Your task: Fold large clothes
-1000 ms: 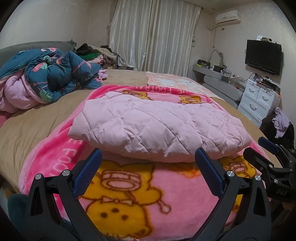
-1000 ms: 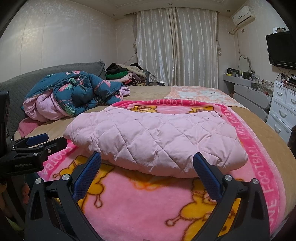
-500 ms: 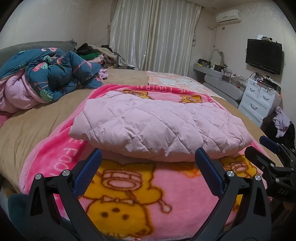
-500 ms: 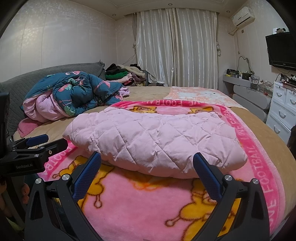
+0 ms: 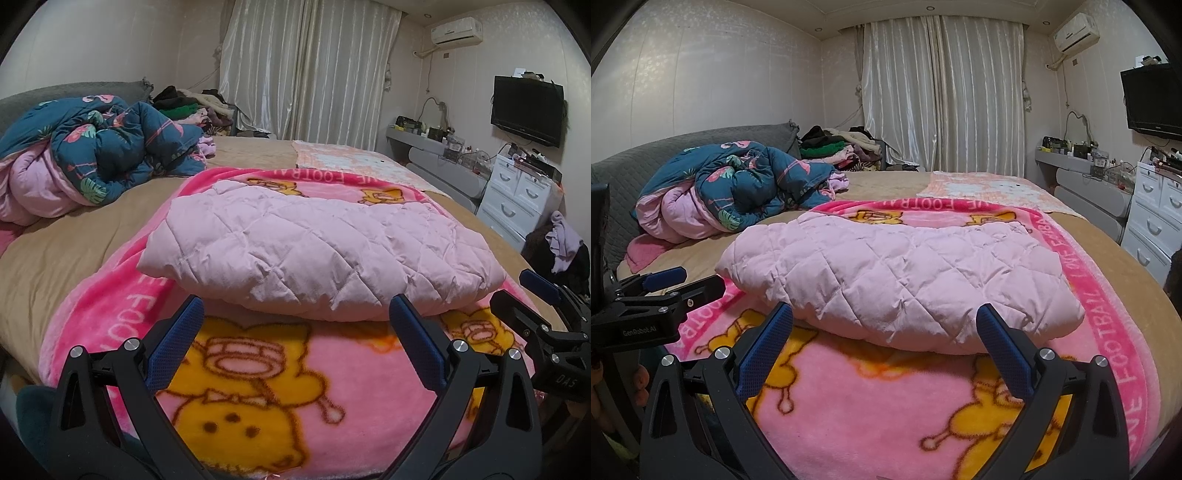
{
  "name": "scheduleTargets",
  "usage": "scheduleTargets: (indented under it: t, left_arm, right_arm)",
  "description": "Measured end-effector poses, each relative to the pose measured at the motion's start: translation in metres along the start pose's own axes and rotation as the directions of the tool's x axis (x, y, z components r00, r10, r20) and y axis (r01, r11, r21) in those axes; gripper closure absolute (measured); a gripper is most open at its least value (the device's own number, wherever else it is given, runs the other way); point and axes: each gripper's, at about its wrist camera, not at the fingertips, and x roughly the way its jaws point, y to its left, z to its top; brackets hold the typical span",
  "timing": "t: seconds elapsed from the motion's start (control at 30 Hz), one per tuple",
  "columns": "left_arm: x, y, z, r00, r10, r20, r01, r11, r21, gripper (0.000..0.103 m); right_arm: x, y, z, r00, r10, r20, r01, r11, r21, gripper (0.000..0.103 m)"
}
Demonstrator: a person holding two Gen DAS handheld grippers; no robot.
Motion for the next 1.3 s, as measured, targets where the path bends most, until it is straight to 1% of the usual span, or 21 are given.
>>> scheduleTargets:
  t: [0.43, 0.53, 0.67, 0.77, 0.9, 1.0, 1.13, 1.2, 1.23, 1.27, 1.3]
  left_arm:
    - [0.000, 0.005, -0.005, 1.000, 0.001, -0.009, -0.001, 1.000, -0.001, 0.009]
    - [0.001, 0.007, -0.008, 1.000, -0.010, -0.010, 0.010, 1.000, -0.002, 0.009]
    - [0.004, 0.005, -0.008, 1.000, 0.016, -0.023, -0.016, 1.000, 0.015, 0.009]
    - [0.004, 0.009, -0.008, 1.000, -0.008, -0.030, 0.008, 1.000, 0.001, 0.009]
    - [0.005, 0.009, -0.008, 0.999, -0.008, -0.034, 0.008, 1.000, 0.006, 0.009]
    - [0.006, 0.014, -0.010, 0.998, -0.046, -0.039, 0.046, 0.999, -0.010, 0.009]
    - [0.012, 0.018, -0.007, 0.997, -0.059, -0.053, 0.058, 0.998, -0.018, 0.009]
    - [0.018, 0.025, -0.003, 0.996, -0.062, -0.064, 0.060, 0.998, -0.033, 0.009]
    - [0.022, 0.035, 0.003, 0.996, -0.053, -0.075, 0.050, 0.998, -0.045, 0.009]
    - [0.025, 0.043, 0.008, 0.996, -0.038, -0.078, 0.033, 0.998, -0.060, 0.009]
    - [0.029, 0.060, 0.016, 0.996, -0.027, -0.082, 0.020, 0.997, -0.080, 0.009]
  right_arm:
    - [0.000, 0.000, 0.000, 1.000, -0.006, 0.003, 0.006, 1.000, -0.008, 0.004]
    - [0.000, 0.000, 0.000, 1.000, -0.007, 0.004, 0.007, 1.000, -0.009, 0.004]
    - [0.000, -0.001, 0.000, 1.000, -0.009, 0.005, 0.009, 1.000, -0.008, 0.004]
    - [-0.001, -0.003, -0.001, 1.000, -0.012, 0.003, 0.012, 1.000, -0.006, 0.004]
    - [0.000, -0.009, -0.004, 0.999, -0.031, -0.009, 0.031, 0.999, 0.006, 0.004]
    - [-0.001, -0.020, -0.004, 0.998, -0.068, -0.010, 0.068, 0.997, 0.033, 0.004]
    - [-0.007, -0.045, 0.000, 0.988, -0.154, 0.014, 0.152, 0.986, 0.073, 0.004]
    - [-0.010, -0.064, 0.000, 0.978, -0.207, 0.016, 0.205, 0.975, 0.087, 0.004]
    - [-0.012, -0.082, -0.001, 0.968, -0.251, 0.014, 0.249, 0.964, 0.094, 0.004]
    - [-0.012, -0.099, -0.003, 0.956, -0.292, -0.012, 0.291, 0.950, 0.109, 0.004]
    - [-0.012, -0.123, -0.006, 0.941, -0.333, -0.056, 0.338, 0.931, 0.139, 0.004]
